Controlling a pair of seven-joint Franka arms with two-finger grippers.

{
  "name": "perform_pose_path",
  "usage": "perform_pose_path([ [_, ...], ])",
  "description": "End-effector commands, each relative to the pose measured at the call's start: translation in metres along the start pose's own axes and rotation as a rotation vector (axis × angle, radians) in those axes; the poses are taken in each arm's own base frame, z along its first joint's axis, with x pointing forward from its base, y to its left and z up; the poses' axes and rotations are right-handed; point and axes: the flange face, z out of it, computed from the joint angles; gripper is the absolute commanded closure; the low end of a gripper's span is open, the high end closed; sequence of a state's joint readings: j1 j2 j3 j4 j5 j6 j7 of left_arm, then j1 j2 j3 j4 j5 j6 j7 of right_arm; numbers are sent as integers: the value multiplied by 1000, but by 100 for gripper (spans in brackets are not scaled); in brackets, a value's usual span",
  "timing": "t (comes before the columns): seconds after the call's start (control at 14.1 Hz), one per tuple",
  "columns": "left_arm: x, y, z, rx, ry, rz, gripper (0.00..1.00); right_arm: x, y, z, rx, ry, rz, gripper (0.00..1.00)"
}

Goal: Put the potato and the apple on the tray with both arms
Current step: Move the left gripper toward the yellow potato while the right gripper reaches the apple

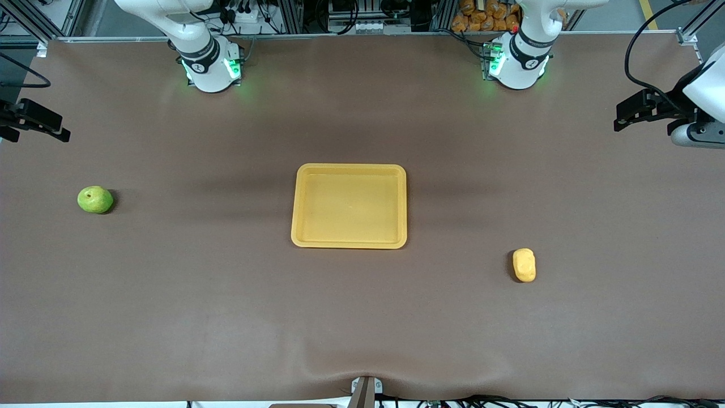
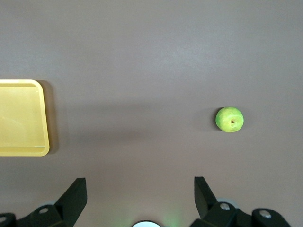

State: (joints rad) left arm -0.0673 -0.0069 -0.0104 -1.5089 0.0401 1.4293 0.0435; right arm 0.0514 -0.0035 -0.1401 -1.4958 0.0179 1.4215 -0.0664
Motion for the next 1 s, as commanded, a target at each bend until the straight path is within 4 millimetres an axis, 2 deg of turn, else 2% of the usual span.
perform_pose_path([
  [0.0, 1, 1, 0, -17, 9, -19, 0, -1, 3, -4, 2, 5, 22, 0],
  [0.21, 6, 3, 6, -14, -3, -15, 0, -1, 3, -4, 2, 5, 22, 0],
  [0.36, 16, -5, 1, -15, 10, -27, 0, 0, 3, -4, 2, 7, 22, 0],
  [0.57, 29, 2, 20, -8, -28, -19, 0, 1, 4, -4, 2, 5, 23, 0],
  [0.92, 68, 5, 102, -6, -134, -12, 0, 4, 9, 1, -6, 2, 28, 0],
])
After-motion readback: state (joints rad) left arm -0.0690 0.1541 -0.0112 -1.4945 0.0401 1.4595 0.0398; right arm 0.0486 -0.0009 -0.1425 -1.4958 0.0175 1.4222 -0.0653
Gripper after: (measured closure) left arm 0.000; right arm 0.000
